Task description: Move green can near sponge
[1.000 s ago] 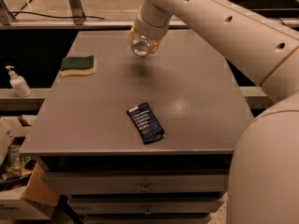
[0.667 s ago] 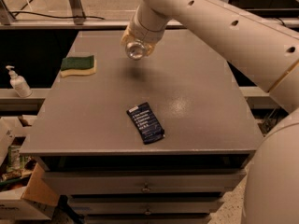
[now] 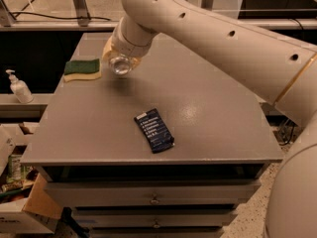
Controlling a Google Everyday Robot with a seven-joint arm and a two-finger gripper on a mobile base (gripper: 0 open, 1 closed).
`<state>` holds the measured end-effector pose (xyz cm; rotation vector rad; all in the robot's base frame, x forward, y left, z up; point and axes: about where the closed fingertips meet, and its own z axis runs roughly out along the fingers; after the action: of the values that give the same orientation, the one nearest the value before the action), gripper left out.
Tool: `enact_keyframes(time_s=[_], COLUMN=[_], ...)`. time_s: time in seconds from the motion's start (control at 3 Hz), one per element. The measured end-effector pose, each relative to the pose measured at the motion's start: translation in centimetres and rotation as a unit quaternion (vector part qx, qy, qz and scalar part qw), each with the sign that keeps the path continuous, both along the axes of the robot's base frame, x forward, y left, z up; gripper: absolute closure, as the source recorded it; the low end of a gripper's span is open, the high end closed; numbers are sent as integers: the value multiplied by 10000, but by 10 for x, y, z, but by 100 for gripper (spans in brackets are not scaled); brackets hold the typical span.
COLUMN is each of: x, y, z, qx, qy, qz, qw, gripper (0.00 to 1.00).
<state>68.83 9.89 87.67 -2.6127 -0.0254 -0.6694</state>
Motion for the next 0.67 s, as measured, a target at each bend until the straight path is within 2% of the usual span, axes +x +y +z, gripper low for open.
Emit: enact_keyframes(time_s=[0.67], x=[-14], y=[39], z=[-35], qx=[-359], qy=[56], qz=[441], qw=[9984], gripper=[100])
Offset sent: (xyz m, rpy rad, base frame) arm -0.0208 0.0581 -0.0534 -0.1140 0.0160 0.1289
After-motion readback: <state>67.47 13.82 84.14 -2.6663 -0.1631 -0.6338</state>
